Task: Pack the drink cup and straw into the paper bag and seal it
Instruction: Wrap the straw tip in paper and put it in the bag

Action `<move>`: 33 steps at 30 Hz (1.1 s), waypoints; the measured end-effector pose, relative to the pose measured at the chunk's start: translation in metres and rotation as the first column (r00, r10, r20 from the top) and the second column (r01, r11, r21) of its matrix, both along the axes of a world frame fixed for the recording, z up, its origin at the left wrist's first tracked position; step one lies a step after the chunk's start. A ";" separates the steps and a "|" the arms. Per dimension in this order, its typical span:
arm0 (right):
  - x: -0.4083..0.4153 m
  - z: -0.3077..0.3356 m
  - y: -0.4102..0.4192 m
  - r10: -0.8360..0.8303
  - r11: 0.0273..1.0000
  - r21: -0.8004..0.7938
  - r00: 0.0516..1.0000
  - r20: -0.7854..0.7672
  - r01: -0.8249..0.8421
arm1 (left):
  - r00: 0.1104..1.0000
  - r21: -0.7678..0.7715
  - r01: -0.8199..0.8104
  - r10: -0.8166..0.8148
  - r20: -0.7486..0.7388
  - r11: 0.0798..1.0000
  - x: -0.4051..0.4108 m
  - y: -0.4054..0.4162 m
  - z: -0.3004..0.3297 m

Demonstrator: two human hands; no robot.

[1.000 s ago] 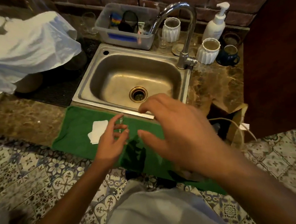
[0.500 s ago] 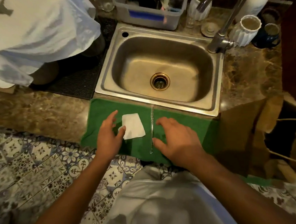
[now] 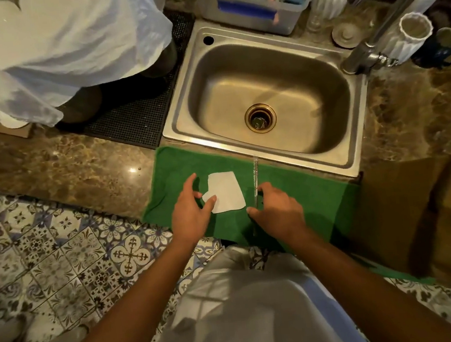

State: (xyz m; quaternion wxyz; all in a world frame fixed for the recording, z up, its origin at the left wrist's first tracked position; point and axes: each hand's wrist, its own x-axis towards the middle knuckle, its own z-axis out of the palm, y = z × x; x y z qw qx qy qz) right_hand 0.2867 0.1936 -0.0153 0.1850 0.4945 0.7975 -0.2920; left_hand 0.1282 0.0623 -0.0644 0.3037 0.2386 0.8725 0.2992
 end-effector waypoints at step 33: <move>0.011 -0.022 0.010 -0.122 0.992 0.002 0.986 0.114 0.122 | 0.954 -0.195 0.196 -0.233 -0.187 0.961 0.015 0.021 0.003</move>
